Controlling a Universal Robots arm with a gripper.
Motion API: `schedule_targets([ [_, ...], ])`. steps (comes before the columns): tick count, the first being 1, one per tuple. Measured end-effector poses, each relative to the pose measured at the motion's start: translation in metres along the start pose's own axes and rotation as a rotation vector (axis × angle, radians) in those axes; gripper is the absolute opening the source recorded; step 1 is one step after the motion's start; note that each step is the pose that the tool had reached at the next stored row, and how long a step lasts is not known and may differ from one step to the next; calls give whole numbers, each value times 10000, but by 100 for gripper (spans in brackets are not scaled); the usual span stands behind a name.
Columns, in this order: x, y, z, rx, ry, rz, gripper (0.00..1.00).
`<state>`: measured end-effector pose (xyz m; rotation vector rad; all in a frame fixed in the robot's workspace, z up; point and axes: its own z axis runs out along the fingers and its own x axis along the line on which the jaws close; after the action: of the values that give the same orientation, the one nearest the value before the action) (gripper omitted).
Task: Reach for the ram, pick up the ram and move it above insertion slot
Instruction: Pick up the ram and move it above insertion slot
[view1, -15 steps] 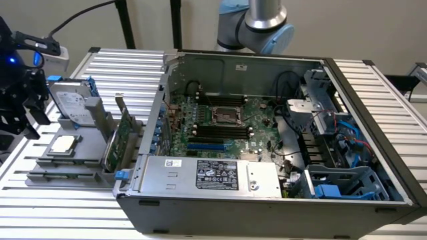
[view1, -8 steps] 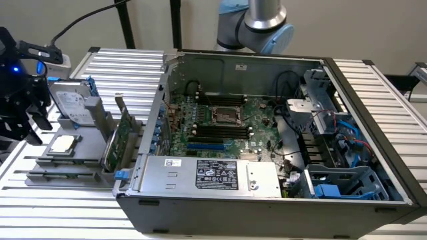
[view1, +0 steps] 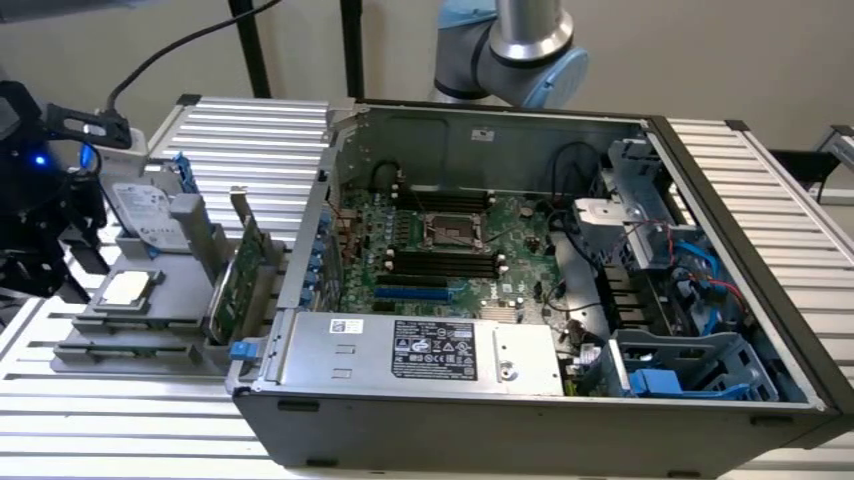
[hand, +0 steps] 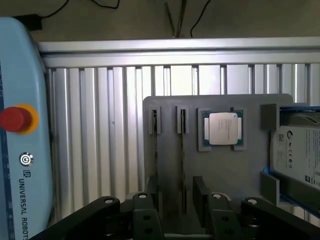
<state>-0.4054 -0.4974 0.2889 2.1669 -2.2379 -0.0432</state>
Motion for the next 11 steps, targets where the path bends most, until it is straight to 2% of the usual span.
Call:
schedule_targets([
  [11,83,-11,200,0,0,0,42],
])
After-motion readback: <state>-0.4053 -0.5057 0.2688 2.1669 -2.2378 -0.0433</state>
